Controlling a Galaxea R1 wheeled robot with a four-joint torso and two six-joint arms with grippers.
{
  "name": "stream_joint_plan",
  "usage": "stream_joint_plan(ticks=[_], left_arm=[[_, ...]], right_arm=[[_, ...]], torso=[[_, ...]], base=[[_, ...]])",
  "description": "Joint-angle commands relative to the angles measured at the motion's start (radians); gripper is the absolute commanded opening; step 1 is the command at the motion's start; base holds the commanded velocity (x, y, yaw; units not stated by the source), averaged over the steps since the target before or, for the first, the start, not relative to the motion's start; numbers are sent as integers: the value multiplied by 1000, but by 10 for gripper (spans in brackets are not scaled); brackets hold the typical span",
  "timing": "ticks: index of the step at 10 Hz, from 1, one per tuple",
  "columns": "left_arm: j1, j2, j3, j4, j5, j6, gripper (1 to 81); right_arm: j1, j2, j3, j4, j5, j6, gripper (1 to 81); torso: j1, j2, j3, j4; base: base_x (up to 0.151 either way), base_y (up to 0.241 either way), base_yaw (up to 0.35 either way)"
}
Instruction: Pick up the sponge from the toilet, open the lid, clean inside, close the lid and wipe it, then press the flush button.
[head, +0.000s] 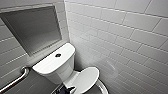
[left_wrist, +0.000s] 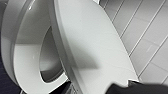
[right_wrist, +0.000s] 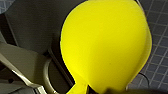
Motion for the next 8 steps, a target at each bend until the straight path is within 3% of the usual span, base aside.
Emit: stream_joint_plan(ticks=[1,4,8], left_arm=[[-153,-40,29,45,-111,-14,811],[-151,-77,35,45,-125,-81,811],[-93,-191,35,66,-239,-178,811]], right_arm=[[-24,-12,11,-5,-82,-1,10],[-27,-10,11,-6,-84,-1,10],[-34,-4,17,-9,-90,-1,10]], torso=[[0,0,0,0],[0,0,6,0],[0,0,6,0]], base=[[0,0,0],[0,0,0],[0,0,0]])
